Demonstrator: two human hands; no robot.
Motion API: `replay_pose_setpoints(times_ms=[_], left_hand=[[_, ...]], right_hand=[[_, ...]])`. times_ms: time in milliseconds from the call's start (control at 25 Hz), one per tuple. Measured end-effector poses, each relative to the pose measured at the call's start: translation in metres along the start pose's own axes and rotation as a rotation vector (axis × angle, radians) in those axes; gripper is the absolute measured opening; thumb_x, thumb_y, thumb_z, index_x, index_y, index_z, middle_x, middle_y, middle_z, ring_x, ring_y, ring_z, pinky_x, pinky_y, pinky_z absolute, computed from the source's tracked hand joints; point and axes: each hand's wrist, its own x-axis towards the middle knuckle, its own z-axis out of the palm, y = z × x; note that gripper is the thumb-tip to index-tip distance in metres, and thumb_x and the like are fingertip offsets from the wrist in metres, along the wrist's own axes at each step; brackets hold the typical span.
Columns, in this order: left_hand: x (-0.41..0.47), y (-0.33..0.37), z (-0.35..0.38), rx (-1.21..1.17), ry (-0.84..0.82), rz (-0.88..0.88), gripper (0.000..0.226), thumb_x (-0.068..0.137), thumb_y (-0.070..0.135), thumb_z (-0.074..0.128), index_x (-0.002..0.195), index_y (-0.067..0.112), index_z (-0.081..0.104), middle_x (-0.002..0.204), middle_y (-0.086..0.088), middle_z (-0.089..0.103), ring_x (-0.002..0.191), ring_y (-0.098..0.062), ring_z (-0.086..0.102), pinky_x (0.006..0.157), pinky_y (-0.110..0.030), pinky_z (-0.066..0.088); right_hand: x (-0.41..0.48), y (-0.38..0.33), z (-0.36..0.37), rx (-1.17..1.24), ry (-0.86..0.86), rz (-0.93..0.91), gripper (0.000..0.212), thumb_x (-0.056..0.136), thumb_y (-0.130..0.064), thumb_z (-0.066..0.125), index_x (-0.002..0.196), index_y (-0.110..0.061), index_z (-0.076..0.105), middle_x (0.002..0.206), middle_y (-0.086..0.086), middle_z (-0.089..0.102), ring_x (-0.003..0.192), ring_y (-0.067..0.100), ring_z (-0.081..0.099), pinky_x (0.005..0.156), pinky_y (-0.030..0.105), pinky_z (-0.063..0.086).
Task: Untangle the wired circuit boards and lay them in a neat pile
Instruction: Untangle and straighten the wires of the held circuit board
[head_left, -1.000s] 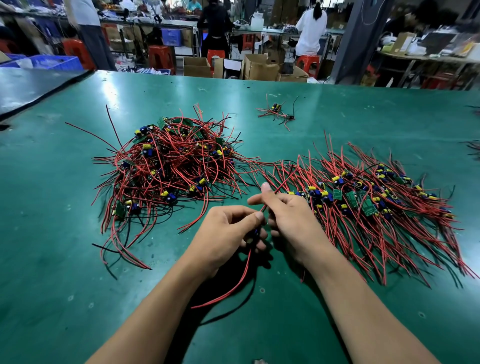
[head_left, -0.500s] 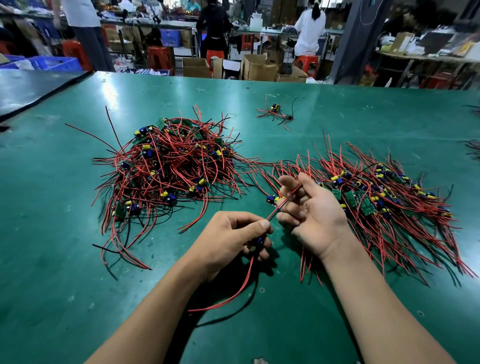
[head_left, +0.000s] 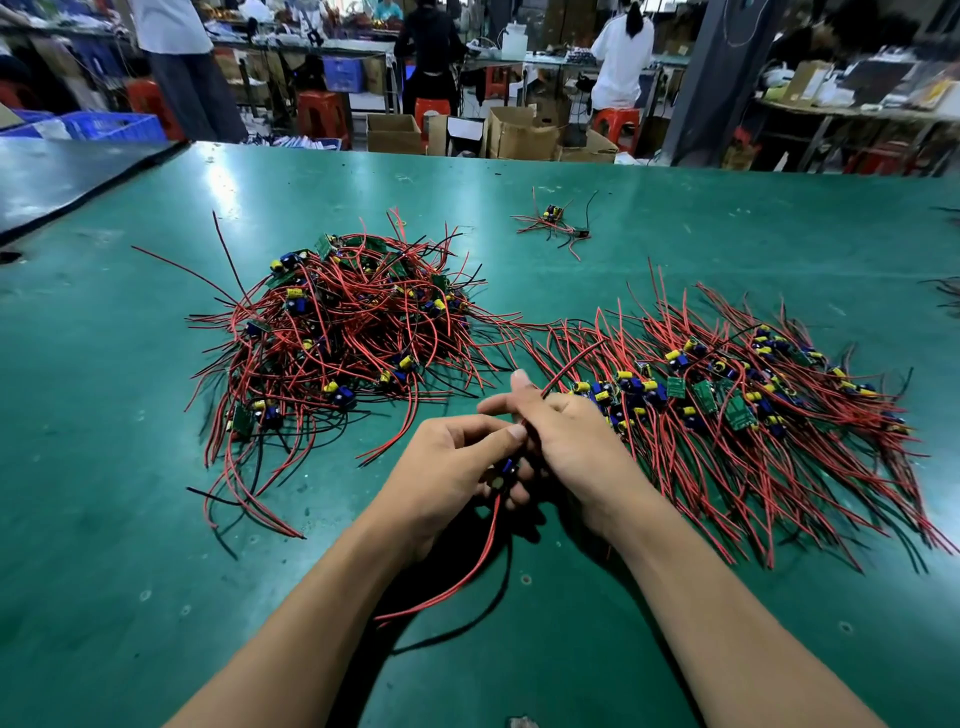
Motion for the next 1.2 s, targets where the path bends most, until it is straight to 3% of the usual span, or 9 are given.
replay_pose_setpoints(times_ms=[120,280,440,600,720,880,1040,1120,1200], left_hand=[[-0.001,0.004,-0.003,-0.025,-0.056,-0.03,0.017,0.094,0.012,0.06,0.083,0.005,0.071,0.066,-0.012,0.065,0.049,-0.019,0.06,0.05,-0.024,0.051],[-0.004,0.008,-0.006,-0.007,-0.131,-0.095,0.015,0.085,0.018,0.067,0.078,0.005,0.07,0.064,-0.013,0.063,0.048,-0.021,0.057,0.05,-0.024,0.049],[-0.006,0.011,-0.005,0.025,-0.154,-0.108,0.016,0.087,0.017,0.065,0.08,0.004,0.07,0.065,-0.013,0.063,0.048,-0.021,0.057,0.049,-0.024,0.048],[-0.009,0.014,-0.011,0.064,-0.202,-0.129,0.016,0.081,0.023,0.068,0.078,0.009,0.073,0.066,-0.011,0.064,0.052,-0.02,0.059,0.053,-0.024,0.047],[-0.009,0.014,-0.011,0.125,-0.239,-0.158,0.017,0.078,0.028,0.071,0.078,0.012,0.076,0.067,-0.01,0.065,0.055,-0.021,0.06,0.062,-0.031,0.041],[-0.007,0.013,-0.013,0.109,-0.192,-0.193,0.02,0.078,0.028,0.072,0.081,0.009,0.075,0.068,-0.012,0.066,0.054,-0.022,0.059,0.062,-0.031,0.042],[-0.002,0.015,-0.01,-0.015,-0.035,-0.148,0.013,0.094,0.016,0.06,0.088,0.006,0.065,0.078,-0.017,0.072,0.059,-0.026,0.069,0.061,-0.03,0.058],[0.001,0.019,-0.011,-0.134,0.055,-0.077,0.013,0.097,0.014,0.054,0.088,0.008,0.061,0.085,-0.018,0.074,0.07,-0.029,0.073,0.07,-0.035,0.06],[0.004,0.023,-0.013,-0.247,0.12,0.02,0.014,0.099,0.015,0.05,0.089,0.009,0.058,0.091,-0.018,0.075,0.079,-0.028,0.074,0.072,-0.035,0.06]], right_hand=[[0.007,-0.006,-0.012,-0.051,0.02,-0.008,0.056,0.102,-0.057,0.043,0.089,-0.016,0.079,0.043,-0.005,0.045,0.035,0.008,0.044,0.042,0.017,0.034],[0.017,-0.007,-0.033,-0.008,0.167,-0.066,0.057,0.105,-0.05,0.041,0.087,-0.011,0.078,0.062,-0.002,0.025,0.045,0.007,0.021,0.037,0.018,0.02],[0.016,-0.009,-0.034,-0.017,0.287,-0.128,0.058,0.105,-0.05,0.04,0.071,-0.011,0.066,0.054,-0.003,0.022,0.041,0.007,0.02,0.038,0.018,0.016],[0.01,-0.019,-0.036,0.258,0.114,0.061,0.067,0.104,-0.055,0.036,0.052,-0.015,0.051,0.05,-0.003,0.028,0.035,0.006,0.02,0.033,0.013,0.017],[0.005,-0.024,-0.042,0.335,-0.033,0.162,0.066,0.106,-0.048,0.035,0.051,-0.013,0.044,0.053,-0.002,0.031,0.034,0.005,0.019,0.03,0.013,0.016],[0.005,-0.022,-0.038,0.292,0.072,0.13,0.06,0.1,-0.058,0.042,0.065,-0.011,0.058,0.055,-0.005,0.03,0.037,0.004,0.023,0.03,0.016,0.017],[0.007,-0.017,-0.03,0.204,0.052,0.045,0.07,0.083,-0.073,0.051,0.105,-0.009,0.067,0.063,-0.006,0.039,0.044,0.007,0.033,0.035,0.019,0.027],[0.007,-0.012,-0.026,0.069,0.054,-0.039,0.057,0.087,-0.066,0.056,0.104,-0.013,0.067,0.065,-0.006,0.046,0.045,0.008,0.04,0.039,0.021,0.033],[0.004,-0.007,-0.022,-0.325,0.083,-0.236,0.031,0.097,-0.048,0.06,0.093,-0.018,0.069,0.061,-0.009,0.052,0.047,0.003,0.046,0.045,0.019,0.037]])
